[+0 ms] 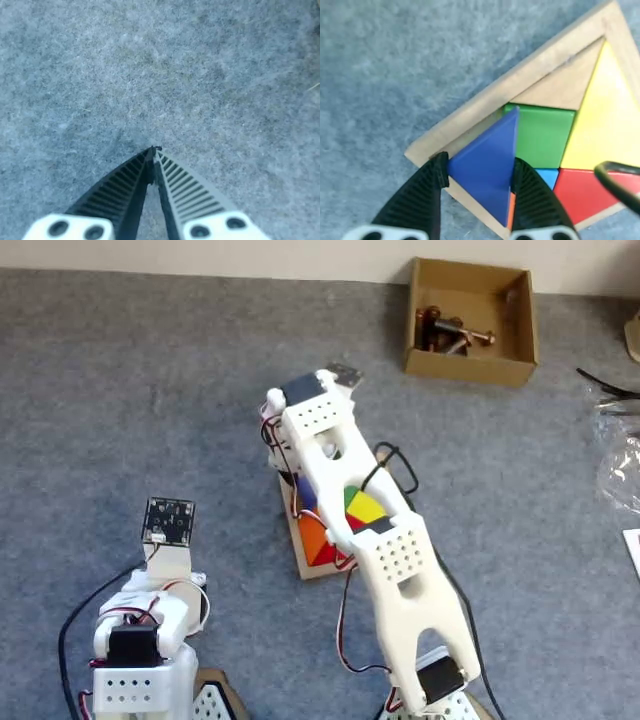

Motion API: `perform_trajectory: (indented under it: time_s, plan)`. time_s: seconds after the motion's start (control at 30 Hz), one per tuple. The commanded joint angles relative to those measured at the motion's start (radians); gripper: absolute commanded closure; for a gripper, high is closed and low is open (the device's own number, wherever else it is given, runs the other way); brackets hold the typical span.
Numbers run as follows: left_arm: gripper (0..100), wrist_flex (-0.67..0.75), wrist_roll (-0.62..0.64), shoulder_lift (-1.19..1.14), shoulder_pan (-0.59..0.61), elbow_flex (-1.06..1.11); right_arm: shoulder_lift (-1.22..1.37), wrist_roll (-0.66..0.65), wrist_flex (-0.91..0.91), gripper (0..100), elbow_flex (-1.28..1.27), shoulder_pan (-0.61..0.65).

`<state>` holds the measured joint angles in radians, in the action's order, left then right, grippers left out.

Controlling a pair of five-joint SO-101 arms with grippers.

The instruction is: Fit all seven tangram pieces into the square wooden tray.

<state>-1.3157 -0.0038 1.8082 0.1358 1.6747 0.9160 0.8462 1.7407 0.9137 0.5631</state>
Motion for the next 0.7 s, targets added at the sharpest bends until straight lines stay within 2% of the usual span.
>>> perform_trajectory:
  time_s: [0.0, 0.2, 0.67]
  plan:
    - [99, -0.005, 0.005, 0.013, 0.013, 0.022, -0.030, 0.002, 0.016, 98.7, 0.102, 0.041]
    - [99, -0.005, 0.005, 0.013, 0.013, 0.022, -0.030, 0.008, 0.019, 98.7, 0.199, 0.045]
    - [99, -0.005, 0.005, 0.013, 0.013, 0.022, -0.025, 0.002, 0.019, 98.5, 0.199, 0.045]
